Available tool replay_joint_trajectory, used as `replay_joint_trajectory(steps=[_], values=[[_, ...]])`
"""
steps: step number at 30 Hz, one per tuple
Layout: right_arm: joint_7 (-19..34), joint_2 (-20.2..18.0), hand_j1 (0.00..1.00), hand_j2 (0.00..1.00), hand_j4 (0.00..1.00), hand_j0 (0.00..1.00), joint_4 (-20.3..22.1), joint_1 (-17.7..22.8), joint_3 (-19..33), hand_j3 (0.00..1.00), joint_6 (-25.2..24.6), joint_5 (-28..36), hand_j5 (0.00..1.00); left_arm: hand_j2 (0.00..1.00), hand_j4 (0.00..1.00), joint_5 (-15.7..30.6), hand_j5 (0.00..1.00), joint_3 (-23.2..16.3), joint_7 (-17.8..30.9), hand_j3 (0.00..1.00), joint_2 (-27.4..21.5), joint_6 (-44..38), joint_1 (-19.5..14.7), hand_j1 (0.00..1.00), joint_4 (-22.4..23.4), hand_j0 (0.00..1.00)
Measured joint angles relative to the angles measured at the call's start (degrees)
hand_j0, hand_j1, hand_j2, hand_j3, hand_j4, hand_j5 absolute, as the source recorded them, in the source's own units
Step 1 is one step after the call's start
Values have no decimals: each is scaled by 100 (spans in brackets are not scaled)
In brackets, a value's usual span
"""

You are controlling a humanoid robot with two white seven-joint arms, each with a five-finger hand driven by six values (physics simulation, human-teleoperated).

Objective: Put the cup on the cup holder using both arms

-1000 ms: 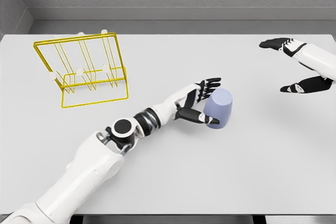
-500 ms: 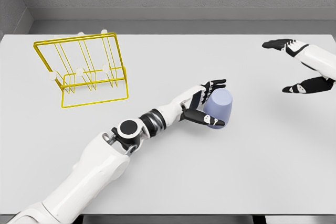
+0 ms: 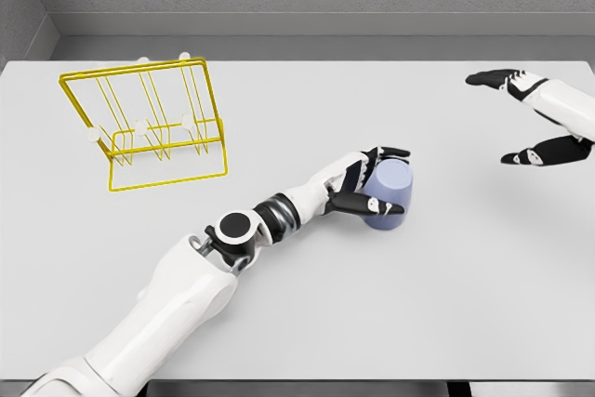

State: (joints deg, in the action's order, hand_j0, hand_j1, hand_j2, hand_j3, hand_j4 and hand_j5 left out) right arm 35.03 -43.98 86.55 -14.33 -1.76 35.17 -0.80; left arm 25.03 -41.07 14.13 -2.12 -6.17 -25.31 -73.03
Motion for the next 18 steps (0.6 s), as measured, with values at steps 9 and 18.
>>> replay_joint_trajectory(steps=[9,18], values=[[0,0,100,100,100,100,1,-9,0,100,0,1,100,67,67,23,67,89,2,67,-14,21,0,67,21,67],[0,0,100,100,100,100,9,0,0,100,0,8,100,67,67,38,67,244,0,67,-60,-2,158,67,-471,67]])
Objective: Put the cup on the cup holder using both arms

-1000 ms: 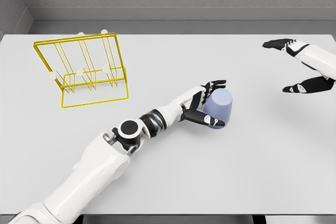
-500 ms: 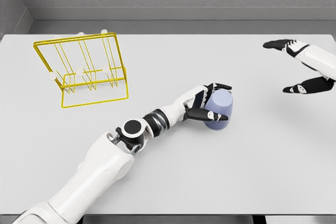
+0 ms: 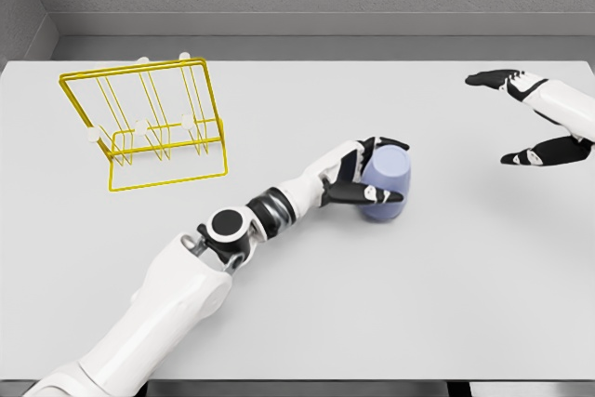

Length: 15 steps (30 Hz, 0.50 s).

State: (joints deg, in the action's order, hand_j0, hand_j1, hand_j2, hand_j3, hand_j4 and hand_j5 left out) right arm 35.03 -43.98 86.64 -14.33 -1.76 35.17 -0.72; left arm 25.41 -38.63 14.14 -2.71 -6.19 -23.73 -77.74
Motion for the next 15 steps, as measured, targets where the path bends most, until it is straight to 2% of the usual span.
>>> replay_joint_trajectory(steps=[9,15], values=[[0,0,100,100,100,100,-6,0,0,100,0,0,100,67,67,15,67,239,1,67,-411,-37,404,67,-1036,67],[0,0,100,100,100,100,-3,0,0,100,0,1,100,67,67,27,67,457,2,67,-684,-39,519,67,-1457,67]])
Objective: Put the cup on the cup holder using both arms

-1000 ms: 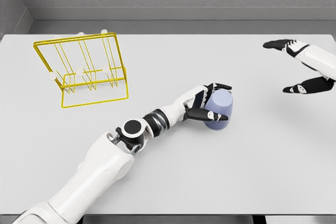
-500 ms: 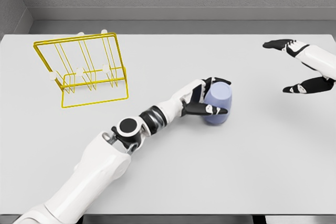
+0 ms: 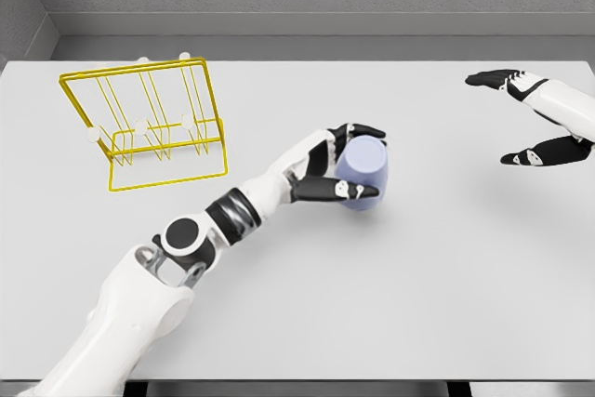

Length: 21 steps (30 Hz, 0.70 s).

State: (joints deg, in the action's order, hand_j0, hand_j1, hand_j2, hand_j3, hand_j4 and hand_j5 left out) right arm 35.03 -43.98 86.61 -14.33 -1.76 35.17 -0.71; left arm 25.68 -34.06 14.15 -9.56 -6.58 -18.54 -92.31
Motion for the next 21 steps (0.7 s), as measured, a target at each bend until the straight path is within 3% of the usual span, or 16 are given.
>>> replay_joint_trajectory(steps=[9,21], values=[[0,0,100,100,100,100,-5,0,0,100,0,0,100,67,67,22,67,301,1,67,-472,3,246,67,-465,67],[0,0,100,100,100,100,-14,0,0,100,0,0,100,67,67,338,67,531,-4,67,-1169,21,229,67,-908,67]])
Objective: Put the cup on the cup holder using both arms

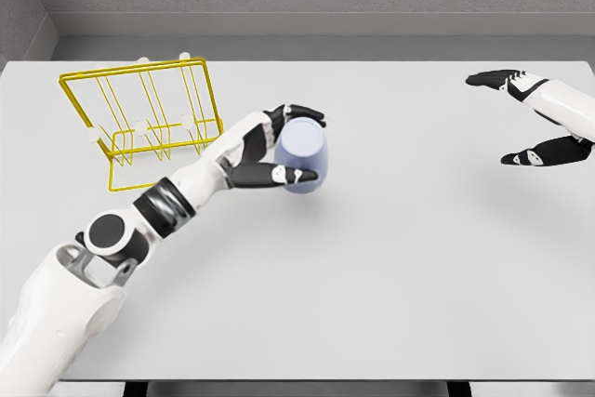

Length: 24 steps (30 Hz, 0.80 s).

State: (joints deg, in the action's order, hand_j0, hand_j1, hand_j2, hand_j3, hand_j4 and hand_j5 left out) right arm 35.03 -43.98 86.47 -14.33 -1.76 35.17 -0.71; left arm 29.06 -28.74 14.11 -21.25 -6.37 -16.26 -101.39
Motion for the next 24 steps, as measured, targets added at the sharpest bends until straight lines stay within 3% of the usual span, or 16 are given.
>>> replay_joint_trajectory(steps=[9,24], values=[[0,0,100,100,100,100,0,0,0,100,0,0,100,67,67,349,67,226,-4,67,-542,49,-44,67,-153,67],[0,1,100,100,100,100,-1,0,0,100,0,0,100,68,68,812,68,485,-4,68,-1035,382,-97,68,-176,68]])
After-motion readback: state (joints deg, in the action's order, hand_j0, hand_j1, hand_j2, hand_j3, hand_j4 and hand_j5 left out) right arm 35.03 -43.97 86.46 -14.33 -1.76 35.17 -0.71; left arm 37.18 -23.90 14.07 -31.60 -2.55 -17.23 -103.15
